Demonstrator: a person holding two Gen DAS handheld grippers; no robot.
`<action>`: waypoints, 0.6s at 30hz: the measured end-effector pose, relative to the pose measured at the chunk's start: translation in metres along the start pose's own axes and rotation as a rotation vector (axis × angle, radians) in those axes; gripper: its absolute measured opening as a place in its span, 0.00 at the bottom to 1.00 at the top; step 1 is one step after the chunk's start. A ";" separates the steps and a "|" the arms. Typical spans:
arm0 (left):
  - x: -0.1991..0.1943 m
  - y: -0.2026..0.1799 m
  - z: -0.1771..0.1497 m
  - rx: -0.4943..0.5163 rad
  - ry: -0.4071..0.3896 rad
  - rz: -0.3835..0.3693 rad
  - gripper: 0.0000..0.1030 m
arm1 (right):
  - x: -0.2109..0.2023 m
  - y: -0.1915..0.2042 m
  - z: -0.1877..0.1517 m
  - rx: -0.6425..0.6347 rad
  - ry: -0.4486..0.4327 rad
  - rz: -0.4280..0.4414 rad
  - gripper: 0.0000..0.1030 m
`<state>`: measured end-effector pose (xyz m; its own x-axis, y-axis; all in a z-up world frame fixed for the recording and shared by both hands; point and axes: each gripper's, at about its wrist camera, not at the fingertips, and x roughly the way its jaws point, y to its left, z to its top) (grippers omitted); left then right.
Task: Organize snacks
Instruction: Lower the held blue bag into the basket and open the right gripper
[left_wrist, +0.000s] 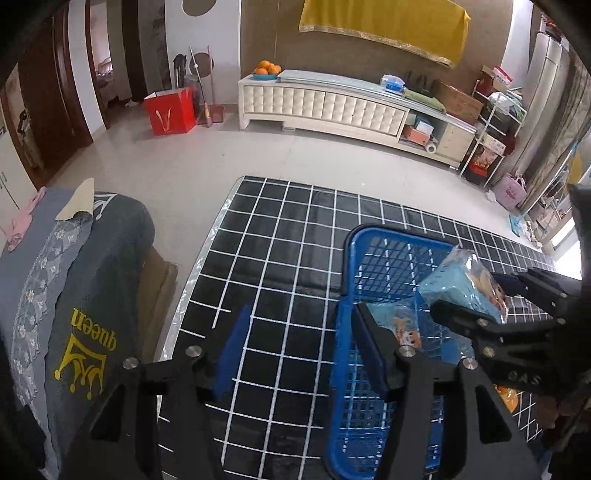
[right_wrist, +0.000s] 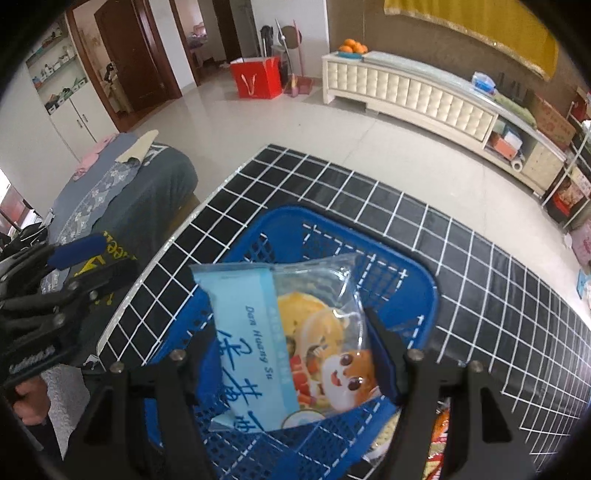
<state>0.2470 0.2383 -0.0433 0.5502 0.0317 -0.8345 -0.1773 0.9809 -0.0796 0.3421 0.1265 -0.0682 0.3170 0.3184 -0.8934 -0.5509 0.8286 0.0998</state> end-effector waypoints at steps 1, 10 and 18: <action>0.003 0.002 -0.001 -0.001 0.004 0.002 0.53 | 0.004 0.000 0.001 0.002 0.008 -0.008 0.70; 0.030 0.007 -0.001 -0.010 0.048 0.001 0.53 | 0.038 -0.006 0.016 0.027 0.071 0.027 0.88; 0.025 0.004 -0.005 -0.023 0.055 -0.008 0.53 | 0.011 -0.011 0.006 0.023 0.003 0.038 0.95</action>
<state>0.2559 0.2416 -0.0672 0.5062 0.0132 -0.8623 -0.1923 0.9764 -0.0980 0.3561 0.1235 -0.0768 0.2939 0.3485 -0.8900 -0.5446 0.8263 0.1437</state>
